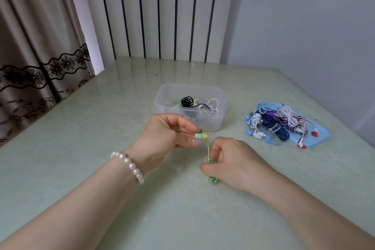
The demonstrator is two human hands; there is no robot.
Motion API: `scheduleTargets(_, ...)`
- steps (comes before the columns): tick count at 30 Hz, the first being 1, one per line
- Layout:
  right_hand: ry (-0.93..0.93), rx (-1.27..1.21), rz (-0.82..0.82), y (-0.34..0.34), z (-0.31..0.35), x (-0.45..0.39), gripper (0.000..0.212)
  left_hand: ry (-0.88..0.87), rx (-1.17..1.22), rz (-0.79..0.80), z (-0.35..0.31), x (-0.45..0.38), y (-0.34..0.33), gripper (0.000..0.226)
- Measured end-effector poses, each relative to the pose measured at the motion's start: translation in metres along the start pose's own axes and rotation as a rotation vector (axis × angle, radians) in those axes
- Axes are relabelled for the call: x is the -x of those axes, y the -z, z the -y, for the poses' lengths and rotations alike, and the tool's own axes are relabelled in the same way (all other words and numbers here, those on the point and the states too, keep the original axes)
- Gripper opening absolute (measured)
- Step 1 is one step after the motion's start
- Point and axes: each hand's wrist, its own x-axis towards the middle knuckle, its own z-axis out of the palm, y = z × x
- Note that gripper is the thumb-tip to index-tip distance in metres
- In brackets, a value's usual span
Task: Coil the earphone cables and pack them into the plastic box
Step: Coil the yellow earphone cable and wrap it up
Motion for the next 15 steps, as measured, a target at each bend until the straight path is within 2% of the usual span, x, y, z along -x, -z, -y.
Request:
scheduleTargets(6, 0.004, -0.072, -0.043, 0.006, -0.009, -0.005, 0.017, 0.029, 0.071, 0.005, 0.0, 0.0, -0.002, 0.031)
scheduleTargets(9, 0.029, -0.15, -0.115, 0.007, -0.01, -0.007, 0.014, 0.029, 0.109, 0.016, 0.002, 0.0, -0.004, 0.022)
scheduleTargets(12, 0.065, -0.295, -0.181, 0.006, -0.013, -0.012, 0.013, 0.021, 0.152, 0.02, 0.004, -0.001, -0.005, 0.013)
scheduleTargets(15, 0.098, -0.459, -0.209, 0.009, -0.011, -0.013, 0.013, 0.023, 0.177, 0.002, 0.005, -0.003, -0.004, 0.015)
